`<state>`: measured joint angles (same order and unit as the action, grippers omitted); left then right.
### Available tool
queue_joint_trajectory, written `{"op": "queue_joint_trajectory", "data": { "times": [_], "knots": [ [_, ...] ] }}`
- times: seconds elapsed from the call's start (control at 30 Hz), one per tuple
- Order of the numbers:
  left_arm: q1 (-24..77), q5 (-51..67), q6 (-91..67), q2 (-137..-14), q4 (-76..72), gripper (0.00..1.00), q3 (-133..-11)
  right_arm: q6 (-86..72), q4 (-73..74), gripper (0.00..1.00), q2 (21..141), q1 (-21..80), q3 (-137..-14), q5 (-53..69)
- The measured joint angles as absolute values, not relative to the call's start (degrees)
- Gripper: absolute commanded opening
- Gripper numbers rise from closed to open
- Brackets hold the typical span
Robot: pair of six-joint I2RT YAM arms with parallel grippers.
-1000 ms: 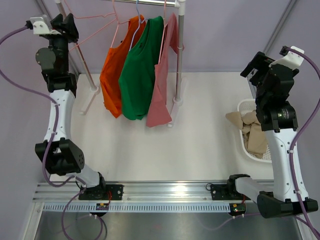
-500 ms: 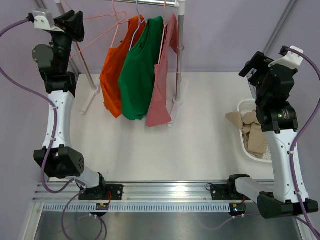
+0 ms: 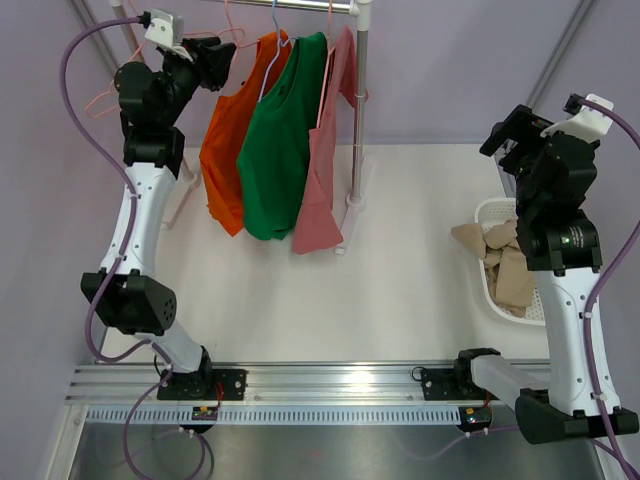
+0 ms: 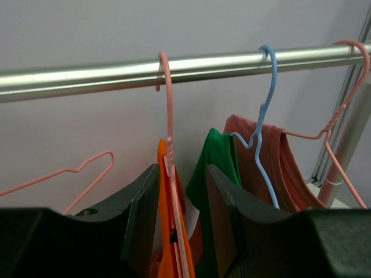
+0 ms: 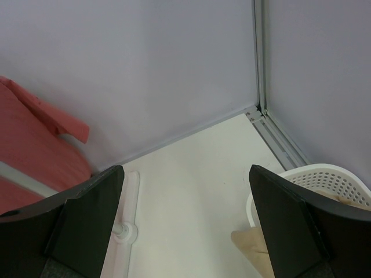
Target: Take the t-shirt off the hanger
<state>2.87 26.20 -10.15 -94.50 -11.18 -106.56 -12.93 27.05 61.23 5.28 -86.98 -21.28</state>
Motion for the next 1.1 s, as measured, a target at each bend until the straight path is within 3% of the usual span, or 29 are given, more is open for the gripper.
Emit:
{"op": "queue_joint_trajectory", "data": {
  "times": [0.4, 0.57, 0.8, 0.9, 0.97, 1.1],
  "knots": [
    [5.43, 24.60, -3.22, -97.34, -3.90, 0.42, -108.03, -12.99, 27.35, 0.99, 58.52, 5.28, -86.98, -21.08],
    [7.33, 23.31, -0.23, -99.26, -1.32, 0.19, -110.24, -13.17, 27.35, 0.99, 58.50, 5.28, -86.98, -20.23],
    [7.40, 20.80, 1.10, -99.61, 0.36, 0.20, -110.67, -13.21, 27.35, 1.00, 58.50, 5.30, -86.98, -19.86],
    [7.46, 20.21, 1.63, -99.79, 0.60, 0.13, -110.76, -13.28, 27.35, 0.99, 58.50, 5.30, -86.98, -19.79],
    [7.51, 19.62, 1.83, -100.03, 0.67, 0.00, -111.02, -13.28, 27.35, 0.99, 58.50, 5.30, -86.98, -19.79],
    [7.51, 18.74, 2.24, -100.38, 0.91, 0.00, -111.53, -13.32, 27.33, 0.99, 58.50, 5.30, -86.98, -19.55]
  ]
}}
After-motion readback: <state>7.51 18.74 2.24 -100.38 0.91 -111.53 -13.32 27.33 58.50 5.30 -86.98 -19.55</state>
